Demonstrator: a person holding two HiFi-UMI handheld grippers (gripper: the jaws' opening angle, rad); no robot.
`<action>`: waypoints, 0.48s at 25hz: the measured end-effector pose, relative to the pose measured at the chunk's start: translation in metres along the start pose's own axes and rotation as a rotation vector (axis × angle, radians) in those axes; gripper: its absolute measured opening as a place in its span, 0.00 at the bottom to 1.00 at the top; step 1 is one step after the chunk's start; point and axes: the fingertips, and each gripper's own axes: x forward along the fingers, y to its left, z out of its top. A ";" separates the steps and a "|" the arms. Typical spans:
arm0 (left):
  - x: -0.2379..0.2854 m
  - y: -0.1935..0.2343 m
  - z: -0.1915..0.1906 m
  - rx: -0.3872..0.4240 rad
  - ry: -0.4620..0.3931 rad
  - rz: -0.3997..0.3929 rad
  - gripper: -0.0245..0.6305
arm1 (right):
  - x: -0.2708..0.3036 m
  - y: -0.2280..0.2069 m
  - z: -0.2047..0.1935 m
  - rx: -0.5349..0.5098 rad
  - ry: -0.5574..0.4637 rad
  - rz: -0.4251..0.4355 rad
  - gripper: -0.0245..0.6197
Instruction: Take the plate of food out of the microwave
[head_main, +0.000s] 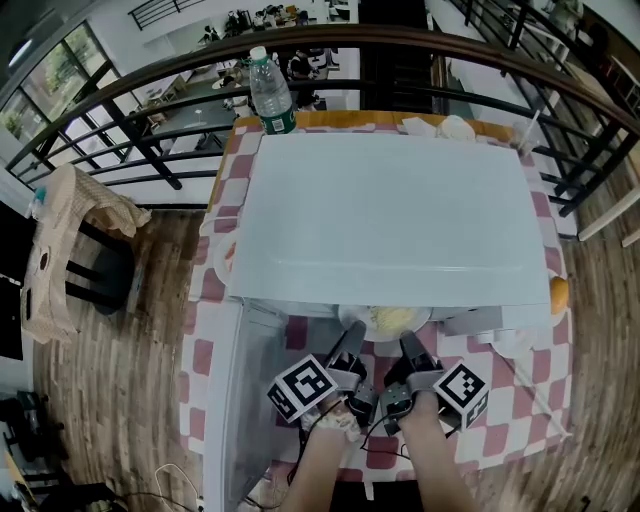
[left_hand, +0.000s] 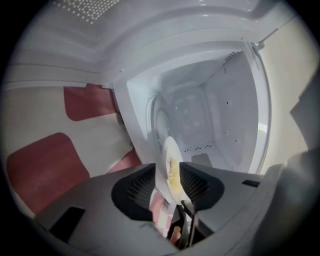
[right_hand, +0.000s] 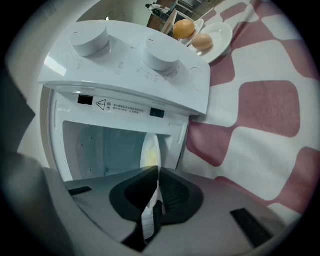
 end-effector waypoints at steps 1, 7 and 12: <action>0.001 0.000 -0.001 0.013 0.004 0.005 0.30 | 0.000 0.000 0.000 0.001 0.000 -0.001 0.07; 0.006 0.002 -0.002 0.035 0.007 0.016 0.18 | 0.000 0.000 -0.001 -0.005 0.009 0.000 0.08; 0.008 0.000 -0.004 0.025 0.007 0.014 0.10 | 0.000 -0.004 -0.001 -0.003 0.016 -0.009 0.08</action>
